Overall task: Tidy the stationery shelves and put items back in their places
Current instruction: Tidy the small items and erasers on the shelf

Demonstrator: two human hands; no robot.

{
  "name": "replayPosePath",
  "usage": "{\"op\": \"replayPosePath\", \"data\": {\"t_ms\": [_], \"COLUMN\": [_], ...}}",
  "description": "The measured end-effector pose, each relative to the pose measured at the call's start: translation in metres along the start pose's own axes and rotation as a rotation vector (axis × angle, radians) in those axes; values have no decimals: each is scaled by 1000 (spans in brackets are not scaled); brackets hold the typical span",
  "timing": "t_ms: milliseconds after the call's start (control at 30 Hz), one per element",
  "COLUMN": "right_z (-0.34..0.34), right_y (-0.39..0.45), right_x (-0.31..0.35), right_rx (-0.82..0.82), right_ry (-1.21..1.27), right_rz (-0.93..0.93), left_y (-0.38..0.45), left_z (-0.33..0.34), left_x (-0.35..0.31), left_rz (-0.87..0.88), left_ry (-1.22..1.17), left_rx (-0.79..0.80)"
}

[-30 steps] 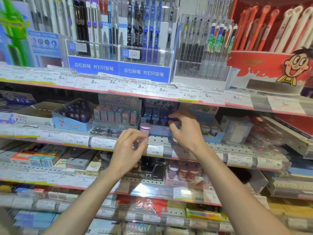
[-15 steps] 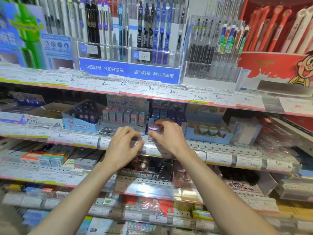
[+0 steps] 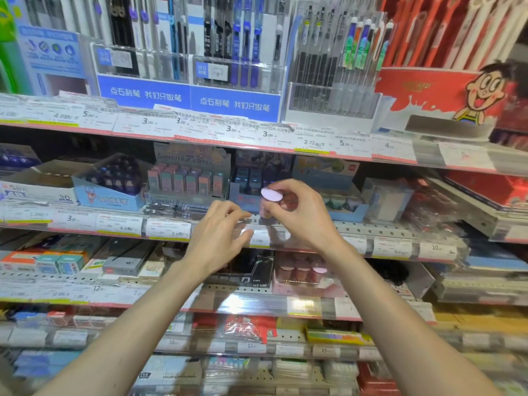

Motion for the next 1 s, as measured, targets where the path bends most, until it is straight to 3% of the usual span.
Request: {"op": "replayPosePath", "data": {"t_ms": [300,600,800,1000], "right_z": [-68,-64,-50,-40], "right_y": [-60,-128,-148,-140], "right_x": [-38,-104,-157,-167], "right_rx": [98,200,62,-89], "right_ry": [-5,-44,-179,-225], "right_rz": [117,203,238,187], "left_y": [15,16,14,13], "left_z": [32,46,46,44], "left_x": [-57,-65,-65,-68], "left_rz": [44,-45,-73,-77], "left_ry": [5,-43,-47,-48], "left_rx": [22,-12,-7,-3]}}
Point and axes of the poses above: each hand's wrist, its own y-axis towards the middle knuckle, its own z-axis out of the palm, x = y × z, the point moved 5 cm from there along y, towards the middle knuckle, and after that the axes turned 3 degrees about y, right-handed, at the moved point
